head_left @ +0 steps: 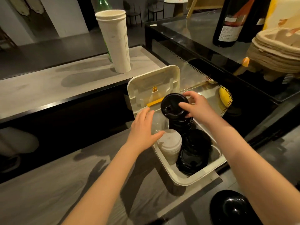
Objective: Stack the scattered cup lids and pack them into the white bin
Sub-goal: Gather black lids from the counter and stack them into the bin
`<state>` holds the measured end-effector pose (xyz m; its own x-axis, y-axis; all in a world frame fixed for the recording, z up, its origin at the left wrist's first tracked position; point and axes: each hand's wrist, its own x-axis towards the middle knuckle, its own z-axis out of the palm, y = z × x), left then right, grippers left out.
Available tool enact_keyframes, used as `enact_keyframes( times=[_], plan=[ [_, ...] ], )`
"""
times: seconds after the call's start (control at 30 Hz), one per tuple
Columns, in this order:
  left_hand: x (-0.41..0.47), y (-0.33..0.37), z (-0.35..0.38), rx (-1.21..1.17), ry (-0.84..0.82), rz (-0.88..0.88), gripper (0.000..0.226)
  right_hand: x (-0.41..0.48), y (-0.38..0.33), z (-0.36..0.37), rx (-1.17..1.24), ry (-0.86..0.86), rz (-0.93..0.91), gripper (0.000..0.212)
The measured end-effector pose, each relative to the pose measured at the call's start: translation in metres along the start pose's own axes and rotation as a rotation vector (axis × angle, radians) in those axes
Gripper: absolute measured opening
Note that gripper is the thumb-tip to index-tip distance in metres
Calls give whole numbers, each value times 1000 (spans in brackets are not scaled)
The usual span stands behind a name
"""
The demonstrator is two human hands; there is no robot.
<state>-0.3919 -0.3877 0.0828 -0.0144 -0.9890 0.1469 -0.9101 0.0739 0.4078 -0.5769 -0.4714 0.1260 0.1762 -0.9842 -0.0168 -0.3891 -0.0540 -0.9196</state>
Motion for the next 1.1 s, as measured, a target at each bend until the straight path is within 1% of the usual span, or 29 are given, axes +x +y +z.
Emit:
enact_keyframes(
  times=[0.1,0.2,0.23,0.27,0.33,0.4,0.5,0.6,0.67,0.77,0.87,0.9,0.97,1.03,1.1],
  plan=[
    [11,-6,8,53,-115,-58,71,25,7,-11,-189,76,57,37],
    [12,-7,17,50,-182,-77,70,36,18,-7,-683,32,81,33],
    [11,-6,18,47,-191,-77,70,36,23,-5,-802,21,80,31],
    [9,-7,19,45,-196,-77,70,35,27,-3,-878,23,81,30],
    [5,-8,19,36,-194,-76,70,32,33,1,-943,43,83,28],
    [1,-12,16,18,-192,-73,69,29,33,4,-948,69,71,27],
    [-1,-17,10,6,-193,-54,66,18,23,2,-885,151,47,29],
    [0,-19,4,-22,-163,-34,62,-2,15,-3,-750,227,-40,32],
    [0,-17,3,-52,-137,-9,57,-20,15,-6,-642,214,-97,32],
    [-5,-9,5,-106,-99,61,49,-44,22,-11,-570,146,-89,31],
    [-16,2,10,-143,-87,106,41,-61,36,-21,-527,108,13,33],
    [-19,6,12,-146,-93,111,40,-65,41,-25,-535,64,39,35],
    [-24,13,20,-130,-119,124,40,-67,50,-32,-591,-85,50,44],
    [-25,21,26,-84,-160,126,42,-64,54,-36,-677,-227,12,57],
    [-24,29,30,-14,-195,107,47,-56,57,-38,-704,-330,-27,71]
  ],
)
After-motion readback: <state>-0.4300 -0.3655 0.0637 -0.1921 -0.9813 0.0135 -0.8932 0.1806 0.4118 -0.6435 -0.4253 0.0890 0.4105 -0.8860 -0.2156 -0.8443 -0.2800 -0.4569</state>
